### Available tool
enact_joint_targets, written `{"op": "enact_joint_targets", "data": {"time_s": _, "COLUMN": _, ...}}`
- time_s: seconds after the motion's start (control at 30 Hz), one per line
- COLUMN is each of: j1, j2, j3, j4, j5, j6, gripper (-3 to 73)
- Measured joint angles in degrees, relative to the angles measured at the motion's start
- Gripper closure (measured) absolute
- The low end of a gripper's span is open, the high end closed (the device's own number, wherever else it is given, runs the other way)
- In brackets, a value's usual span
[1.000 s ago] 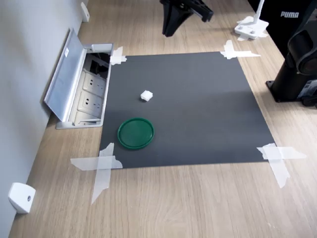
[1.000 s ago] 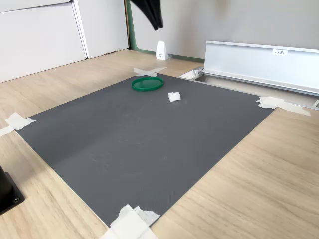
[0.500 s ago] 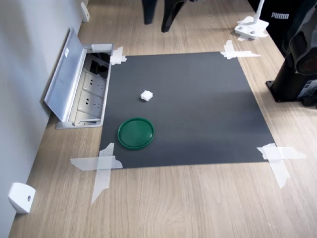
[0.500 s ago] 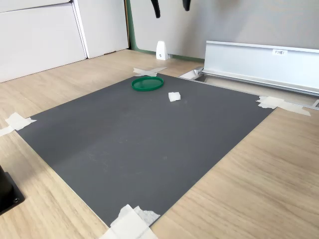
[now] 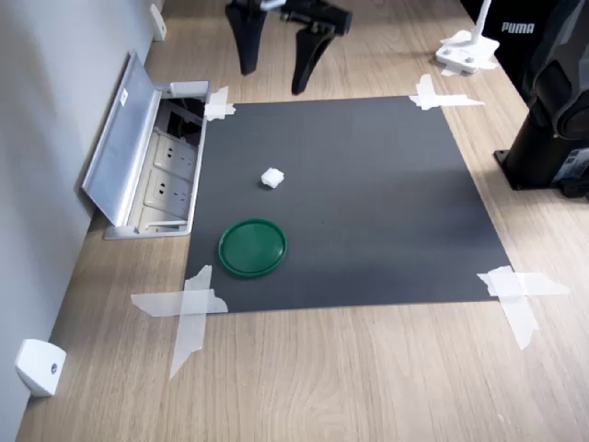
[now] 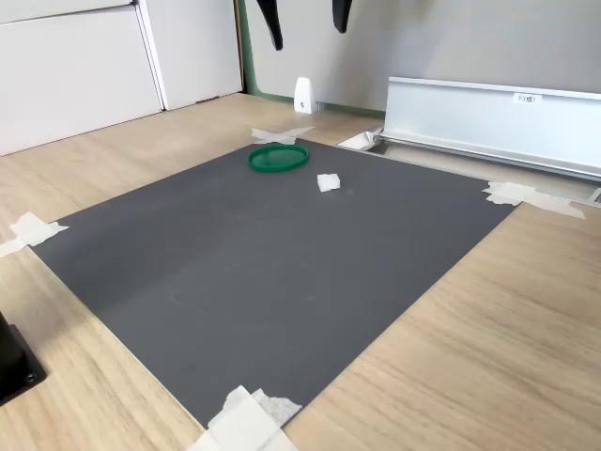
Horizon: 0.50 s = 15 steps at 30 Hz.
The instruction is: Grasp a white terminal and put it on the green lid.
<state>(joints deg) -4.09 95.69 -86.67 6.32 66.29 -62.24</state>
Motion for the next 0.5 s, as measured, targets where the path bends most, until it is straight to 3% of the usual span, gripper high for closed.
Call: {"op": "enact_joint_targets", "data": {"time_s": 0.5, "j1": 1.13, "j2": 2.68, "j3": 13.82, "j4": -2.73, "j5": -15.2, "j6": 4.34, "gripper": -1.7}}
